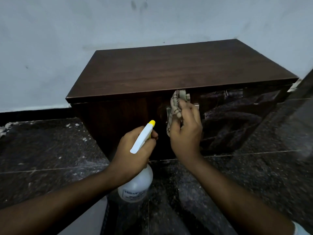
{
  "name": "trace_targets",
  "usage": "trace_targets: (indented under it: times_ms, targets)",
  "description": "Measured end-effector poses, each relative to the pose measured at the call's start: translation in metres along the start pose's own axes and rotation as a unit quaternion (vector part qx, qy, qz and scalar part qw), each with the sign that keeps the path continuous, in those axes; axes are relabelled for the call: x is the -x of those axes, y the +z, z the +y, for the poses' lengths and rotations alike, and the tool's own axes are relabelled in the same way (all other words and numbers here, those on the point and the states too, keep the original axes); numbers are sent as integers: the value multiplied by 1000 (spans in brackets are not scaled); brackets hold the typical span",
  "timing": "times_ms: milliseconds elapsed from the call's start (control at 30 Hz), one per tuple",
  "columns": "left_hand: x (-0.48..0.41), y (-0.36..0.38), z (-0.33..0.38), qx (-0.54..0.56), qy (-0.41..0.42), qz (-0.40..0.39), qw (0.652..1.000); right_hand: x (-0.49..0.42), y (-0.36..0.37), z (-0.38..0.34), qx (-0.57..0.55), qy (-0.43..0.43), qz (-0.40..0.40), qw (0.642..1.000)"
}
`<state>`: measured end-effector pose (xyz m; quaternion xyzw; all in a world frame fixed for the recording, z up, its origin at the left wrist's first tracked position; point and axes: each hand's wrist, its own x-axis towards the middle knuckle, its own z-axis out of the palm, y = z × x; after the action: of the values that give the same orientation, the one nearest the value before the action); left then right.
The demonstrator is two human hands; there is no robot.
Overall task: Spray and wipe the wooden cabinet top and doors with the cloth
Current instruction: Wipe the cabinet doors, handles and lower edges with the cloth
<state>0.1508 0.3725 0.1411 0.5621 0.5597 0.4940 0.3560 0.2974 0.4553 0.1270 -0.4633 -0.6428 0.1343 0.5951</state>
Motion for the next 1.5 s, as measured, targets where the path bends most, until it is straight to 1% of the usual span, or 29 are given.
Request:
trace_targets:
  times_ms: [133, 167, 233, 367, 400, 467, 533, 567, 600, 633, 700, 733, 767, 800, 833, 900, 967, 1033, 1067, 1100, 1133, 1233, 1267, 1367, 1400, 1433, 1500]
  targets:
    - [0, -1, 3, 14, -9, -5, 1000, 36, -1, 23, 5, 88, -82, 993]
    - [0, -1, 4, 12, -8, -7, 1000, 37, -2, 25, 6, 95, -88, 992]
    - [-1, 0, 5, 11, -5, -11, 1000, 24, -4, 18, -1, 70, -67, 995]
    - [-1, 2, 7, 25, -10, -9, 1000, -6, -5, -2, -6, -33, -19, 999]
    - [-2, 2, 6, 26, -13, -10, 1000, -6, -3, -1, -3, -36, -19, 999]
    - [-3, 1, 7, 31, -18, -9, 999, 9, -1, 9, -1, 2, -42, 999]
    - [-2, -1, 8, 41, -22, -5, 999, 27, -6, 21, -14, 50, -88, 995]
    - [-2, -2, 9, 44, -23, -3, 999, 30, -10, 25, -15, 60, -106, 992]
    - [-3, -3, 8, 47, -23, -1, 999, 26, -13, 26, -7, 51, -115, 992]
    - [-3, -4, 7, 47, -24, -1, 999, 18, -15, 26, 6, 22, -112, 993]
    - [-2, -7, 5, 46, -31, 1, 998, -2, -16, 19, 55, -83, -108, 989]
    - [-1, -8, 3, 44, -35, 4, 998, -10, -15, 17, 103, -148, -116, 977]
    - [0, -10, 3, 42, -39, 9, 998, -15, -13, 14, 170, -218, -132, 952]
    - [1, -12, 2, 39, -44, 14, 998, -17, -13, 14, 243, -289, -150, 914]
    - [2, -15, 2, 37, -48, 20, 998, -17, -14, 15, 309, -353, -168, 867]
    - [2, -20, 0, 36, -55, 28, 997, -18, -19, 16, 390, -440, -193, 786]
    - [3, -25, -3, 31, -59, 34, 997, -26, -22, 11, 404, -520, -231, 717]
    - [3, -29, -6, 32, -56, 39, 997, -40, -24, 1, 405, -592, -282, 638]
    - [2, -31, -7, 28, -53, 40, 997, -49, -25, -4, 402, -622, -294, 604]
    - [1, -31, -9, 22, -50, 42, 998, -59, -27, -9, 396, -644, -297, 583]
    - [0, -31, -10, 20, -47, 45, 998, -69, -30, -12, 387, -658, -294, 575]
    - [-6, -27, -12, 18, -37, 60, 997, -85, -37, -12, 367, -678, -283, 570]
    - [-9, -26, -13, 21, -41, 69, 997, -83, -37, -10, 368, -684, -293, 558]
    - [-16, -20, -16, 47, -61, 95, 992, -71, -29, -5, 389, -686, -366, 495]
    - [-18, -20, -17, 47, -65, 102, 992, -71, -24, -8, 383, -678, -387, 493]
    - [-18, -19, -19, 46, -66, 106, 991, -73, -19, -11, 366, -674, -401, 500]
    - [-17, -20, -21, 45, -64, 109, 991, -73, -12, -13, 333, -681, -397, 517]
